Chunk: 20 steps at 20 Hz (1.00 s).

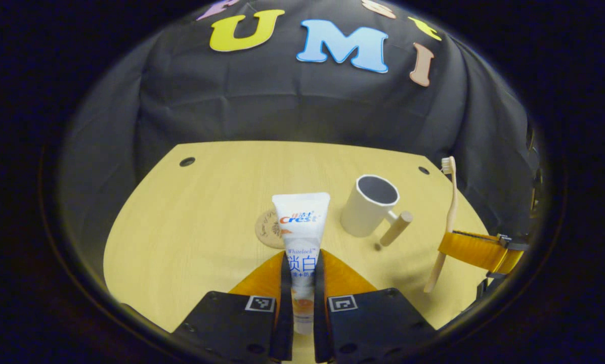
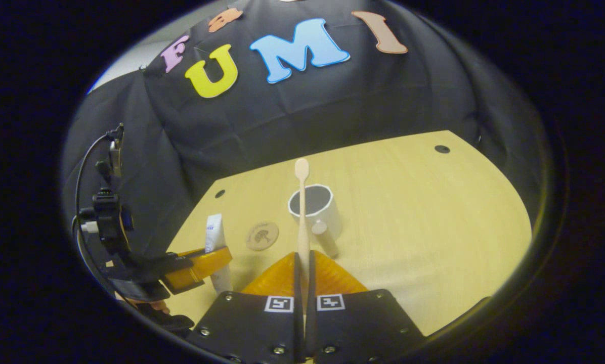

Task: Put the toothbrush and toothpaste on the desktop into the cup, then pick up the cup and place it on the coaster on the desktop.

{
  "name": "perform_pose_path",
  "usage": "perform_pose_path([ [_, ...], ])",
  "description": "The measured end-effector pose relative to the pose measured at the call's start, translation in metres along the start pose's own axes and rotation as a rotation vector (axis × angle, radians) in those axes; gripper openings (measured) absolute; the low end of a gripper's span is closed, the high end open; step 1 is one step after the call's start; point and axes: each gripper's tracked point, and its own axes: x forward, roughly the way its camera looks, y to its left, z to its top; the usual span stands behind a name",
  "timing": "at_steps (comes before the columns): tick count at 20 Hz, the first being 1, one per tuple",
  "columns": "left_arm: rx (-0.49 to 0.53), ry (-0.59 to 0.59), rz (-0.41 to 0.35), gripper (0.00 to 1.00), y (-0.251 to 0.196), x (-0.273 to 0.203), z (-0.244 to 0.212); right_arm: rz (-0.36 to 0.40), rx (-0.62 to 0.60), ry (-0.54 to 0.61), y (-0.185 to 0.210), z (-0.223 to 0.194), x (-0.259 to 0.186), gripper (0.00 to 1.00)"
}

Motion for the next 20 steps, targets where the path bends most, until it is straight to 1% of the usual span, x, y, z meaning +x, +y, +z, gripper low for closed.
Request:
perform_pose_path([
  [1,-0.004,-0.018,-0.012,0.24,-0.002,0.001,0.007,0.001,-0.008,-0.021,0.002,0.008,0.002,0.03],
  [5,-0.009,-0.056,-0.018,0.24,-0.001,0.011,0.025,0.011,-0.039,-0.097,0.012,0.035,0.016,0.03],
  [11,0.006,-0.200,-0.039,0.24,-0.003,0.015,0.077,0.012,-0.093,-0.238,0.019,0.087,0.039,0.03],
  [17,0.007,-0.299,-0.058,0.24,-0.005,0.017,0.108,0.003,-0.193,-0.327,0.020,0.118,0.075,0.02],
  [19,0.007,-0.309,-0.055,0.22,-0.002,0.017,0.109,-0.004,-0.214,-0.332,0.016,0.117,0.091,0.02],
  [20,0.007,-0.307,-0.052,0.24,0.000,0.019,0.110,-0.010,-0.215,-0.319,0.013,0.114,0.100,0.02],
])
